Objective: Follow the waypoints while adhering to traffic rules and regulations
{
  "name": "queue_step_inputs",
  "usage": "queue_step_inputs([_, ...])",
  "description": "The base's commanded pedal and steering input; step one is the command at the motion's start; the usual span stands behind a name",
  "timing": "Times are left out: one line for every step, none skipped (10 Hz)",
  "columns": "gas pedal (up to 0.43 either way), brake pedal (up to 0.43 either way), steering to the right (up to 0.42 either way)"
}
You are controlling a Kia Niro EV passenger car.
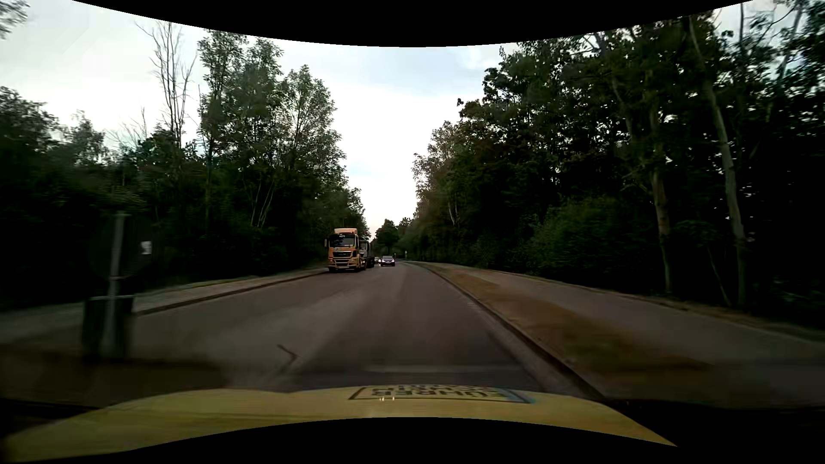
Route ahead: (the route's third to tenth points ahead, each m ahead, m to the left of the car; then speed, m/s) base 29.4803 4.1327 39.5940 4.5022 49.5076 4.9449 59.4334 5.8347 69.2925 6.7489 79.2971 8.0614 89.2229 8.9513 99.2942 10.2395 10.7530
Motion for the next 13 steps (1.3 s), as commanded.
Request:
queue_step_inputs([0.000,0.098,-0.004])
queue_step_inputs([0.000,0.116,-0.004])
queue_step_inputs([0.000,0.134,-0.004])
queue_step_inputs([0.000,0.140,-0.005])
queue_step_inputs([0.000,0.140,-0.007])
queue_step_inputs([0.000,0.134,-0.011])
queue_step_inputs([0.000,0.024,-0.013])
queue_step_inputs([0.000,0.000,-0.013])
queue_step_inputs([0.000,0.000,-0.012])
queue_step_inputs([0.000,0.000,-0.012])
queue_step_inputs([0.000,0.000,-0.010])
queue_step_inputs([0.000,0.000,-0.006])
queue_step_inputs([0.000,0.000,-0.005])
